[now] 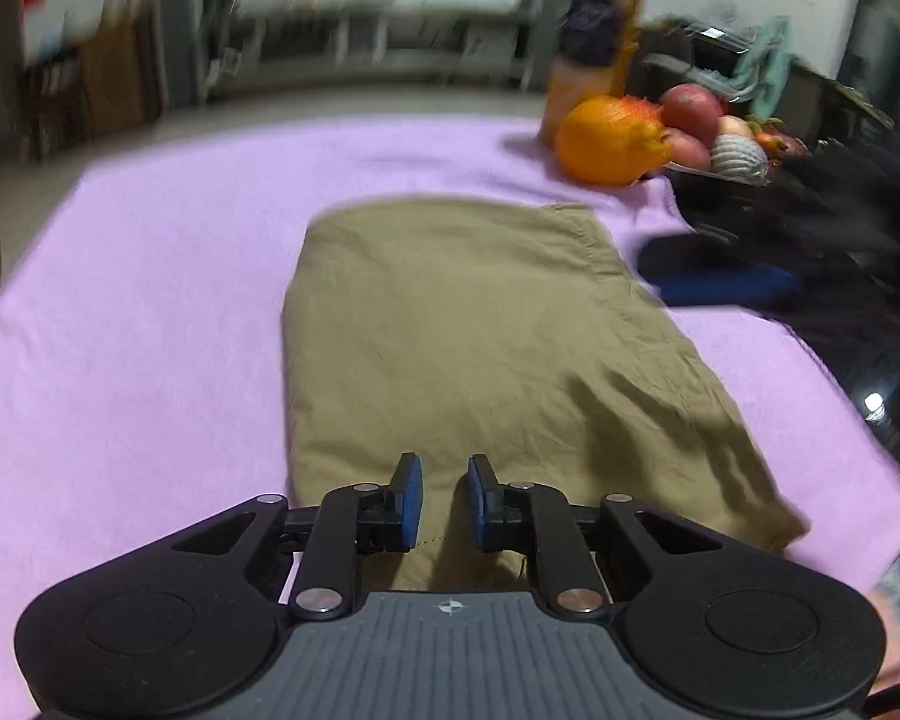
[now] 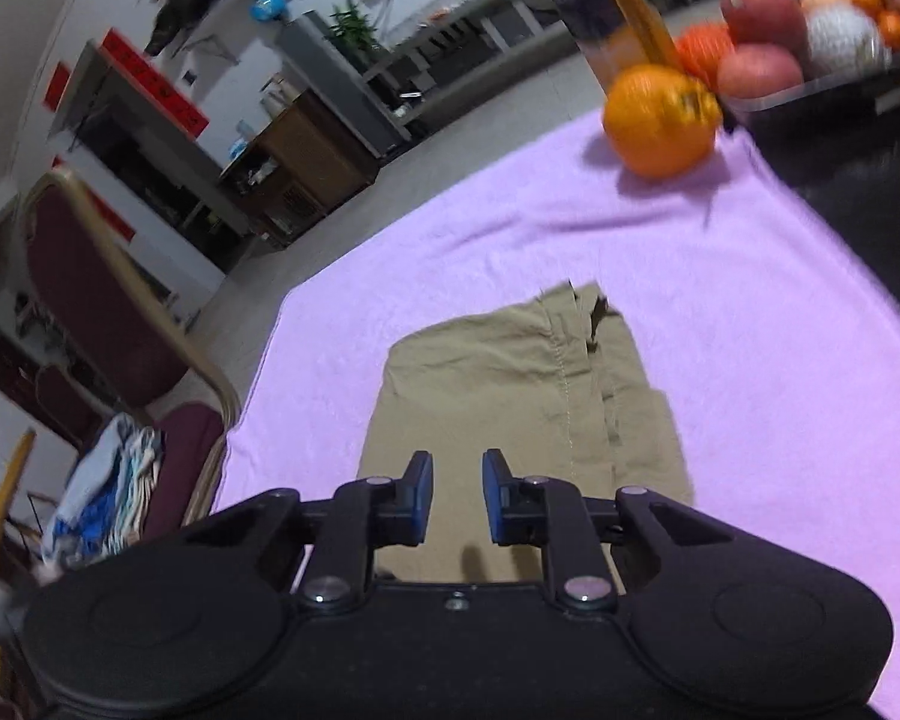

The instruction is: Fold clothes

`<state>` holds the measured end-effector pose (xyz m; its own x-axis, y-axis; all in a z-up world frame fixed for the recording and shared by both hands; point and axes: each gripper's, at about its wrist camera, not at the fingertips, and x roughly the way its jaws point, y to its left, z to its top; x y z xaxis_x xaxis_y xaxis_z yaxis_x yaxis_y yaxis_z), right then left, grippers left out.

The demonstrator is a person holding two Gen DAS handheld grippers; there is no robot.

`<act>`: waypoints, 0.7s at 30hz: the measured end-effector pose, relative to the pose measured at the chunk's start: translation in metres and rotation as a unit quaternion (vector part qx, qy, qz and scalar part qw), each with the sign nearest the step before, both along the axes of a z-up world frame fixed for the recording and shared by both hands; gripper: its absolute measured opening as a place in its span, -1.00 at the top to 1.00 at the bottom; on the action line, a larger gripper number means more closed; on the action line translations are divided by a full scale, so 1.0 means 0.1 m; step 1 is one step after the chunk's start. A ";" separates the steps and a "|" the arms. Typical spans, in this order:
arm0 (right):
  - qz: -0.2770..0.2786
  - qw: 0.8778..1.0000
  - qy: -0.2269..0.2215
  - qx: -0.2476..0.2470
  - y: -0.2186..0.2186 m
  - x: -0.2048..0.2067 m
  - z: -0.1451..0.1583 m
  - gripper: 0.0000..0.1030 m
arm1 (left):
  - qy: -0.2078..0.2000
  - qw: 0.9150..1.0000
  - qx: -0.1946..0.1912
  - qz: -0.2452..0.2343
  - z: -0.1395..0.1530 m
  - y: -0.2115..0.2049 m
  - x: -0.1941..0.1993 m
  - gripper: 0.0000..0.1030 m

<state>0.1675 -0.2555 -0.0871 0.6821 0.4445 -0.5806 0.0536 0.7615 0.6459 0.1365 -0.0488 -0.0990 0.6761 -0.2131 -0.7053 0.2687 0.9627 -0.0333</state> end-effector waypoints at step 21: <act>-0.202 0.975 -0.007 0.089 -0.88 0.81 -0.84 0.87 | -0.007 1.000 -0.010 -0.027 -0.02 0.06 -0.01 0.73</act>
<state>0.2488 -0.3436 -0.1714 0.8301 0.2305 -0.5077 0.3157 0.5563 0.7687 0.1351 -0.0432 -0.1011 0.6726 -0.2632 -0.6916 0.3205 0.9460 -0.0484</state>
